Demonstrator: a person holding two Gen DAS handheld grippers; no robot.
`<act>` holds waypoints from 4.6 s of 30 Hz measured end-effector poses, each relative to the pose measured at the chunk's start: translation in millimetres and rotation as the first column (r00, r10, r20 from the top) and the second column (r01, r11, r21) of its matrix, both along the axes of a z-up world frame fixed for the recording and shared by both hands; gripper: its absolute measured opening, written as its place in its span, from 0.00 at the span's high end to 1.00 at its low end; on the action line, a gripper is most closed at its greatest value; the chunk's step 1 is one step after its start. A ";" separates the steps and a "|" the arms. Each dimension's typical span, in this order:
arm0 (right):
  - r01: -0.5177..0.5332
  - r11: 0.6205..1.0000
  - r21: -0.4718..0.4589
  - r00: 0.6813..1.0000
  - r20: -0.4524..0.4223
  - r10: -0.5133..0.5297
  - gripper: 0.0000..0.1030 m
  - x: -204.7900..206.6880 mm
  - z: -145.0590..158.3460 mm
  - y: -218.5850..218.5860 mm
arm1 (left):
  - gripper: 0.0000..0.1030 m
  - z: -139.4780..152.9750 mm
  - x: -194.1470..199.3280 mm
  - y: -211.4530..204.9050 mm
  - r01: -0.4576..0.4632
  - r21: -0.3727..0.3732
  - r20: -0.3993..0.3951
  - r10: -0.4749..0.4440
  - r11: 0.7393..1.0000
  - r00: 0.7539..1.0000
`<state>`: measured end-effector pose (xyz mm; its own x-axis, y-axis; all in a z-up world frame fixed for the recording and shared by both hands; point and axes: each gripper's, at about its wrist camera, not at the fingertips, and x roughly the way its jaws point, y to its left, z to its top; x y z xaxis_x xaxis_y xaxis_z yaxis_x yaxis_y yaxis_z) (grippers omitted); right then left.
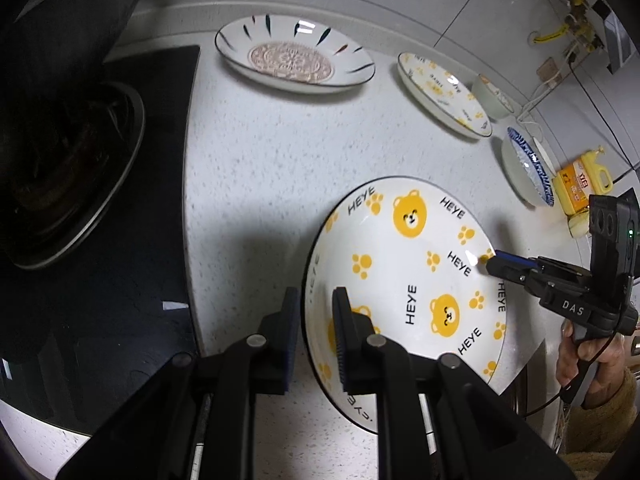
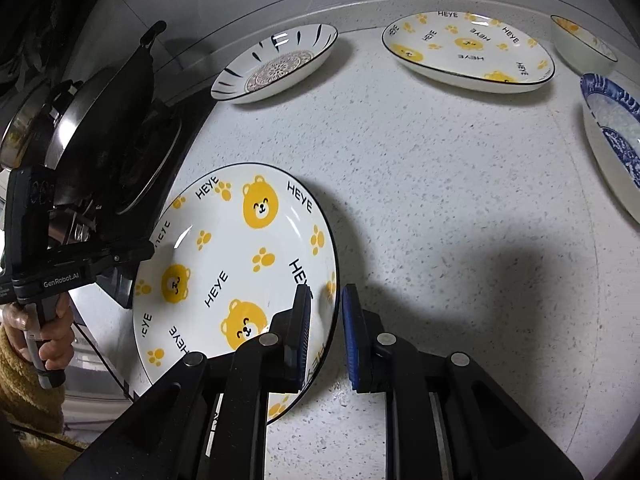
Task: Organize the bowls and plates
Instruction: 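Lift the bear plate with both grippers, lower it onto the counter, open, then move both grippers to the second bear plate and grip its rim, then lift the second bear plate with both grippers and carry it over the first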
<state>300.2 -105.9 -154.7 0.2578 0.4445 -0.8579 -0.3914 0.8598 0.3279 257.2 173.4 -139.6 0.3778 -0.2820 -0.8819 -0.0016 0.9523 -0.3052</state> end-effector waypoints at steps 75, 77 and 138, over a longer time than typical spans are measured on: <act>0.014 0.997 -0.076 1.000 0.018 -0.013 0.41 288.0 15.6 -119.2 | 0.85 -25.1 310.2 -176.2 -0.061 -0.027 -0.064 0.059 0.998 0.996; 0.013 0.997 -0.070 1.000 0.005 -0.013 0.42 289.9 12.0 -119.6 | 0.85 -25.8 313.1 -176.0 -0.054 -0.040 -0.064 0.052 0.998 0.997; -0.020 0.999 -0.046 0.999 -0.030 0.018 0.80 297.4 -10.6 -118.6 | 0.77 -43.3 316.0 -127.7 -0.095 -0.228 -0.120 0.069 0.969 0.990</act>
<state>597.7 -224.5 -165.2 0.2239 0.4088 -0.8847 -0.3985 0.8668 0.2997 573.2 45.7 -182.8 0.3126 -0.4564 -0.8331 -0.1230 0.8502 -0.5119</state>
